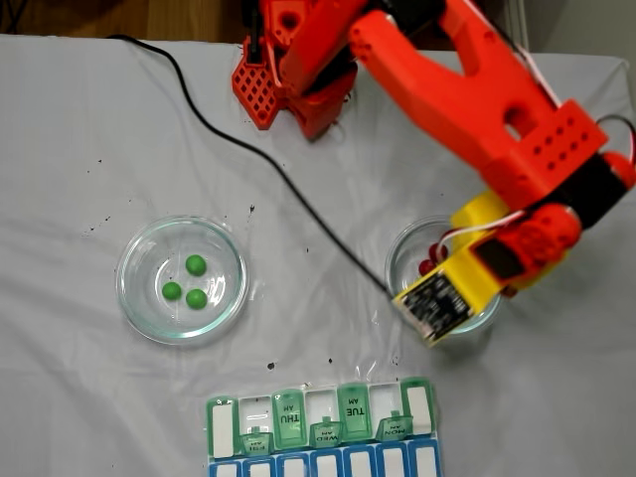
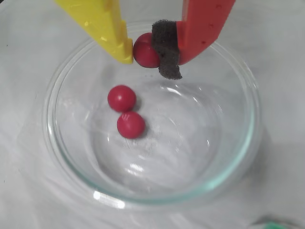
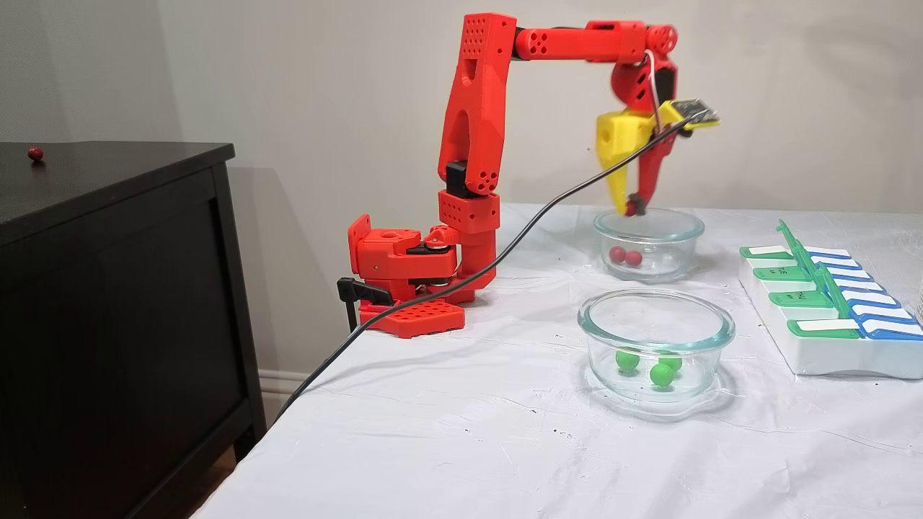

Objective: Sort medicines into box.

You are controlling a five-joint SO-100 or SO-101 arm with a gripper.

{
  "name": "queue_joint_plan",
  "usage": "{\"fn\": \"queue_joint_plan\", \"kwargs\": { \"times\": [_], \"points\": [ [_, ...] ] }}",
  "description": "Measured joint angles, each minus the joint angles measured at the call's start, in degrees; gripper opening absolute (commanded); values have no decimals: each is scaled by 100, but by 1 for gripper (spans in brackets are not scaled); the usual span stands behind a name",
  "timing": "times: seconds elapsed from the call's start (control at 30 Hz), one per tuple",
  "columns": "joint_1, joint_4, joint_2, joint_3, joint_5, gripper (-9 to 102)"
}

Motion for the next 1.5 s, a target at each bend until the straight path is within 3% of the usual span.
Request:
{"fn": "queue_joint_plan", "kwargs": {
  "times": [0.23,0.6,0.97,1.33,1.5],
  "points": [
    [870,-246,334,-343,-510,0],
    [2039,-2145,193,536,-809,0],
    [2171,-2927,-167,431,-809,0],
    [2171,-3085,-826,281,-773,0],
    [2171,-3208,-835,281,-756,21]
  ]
}}
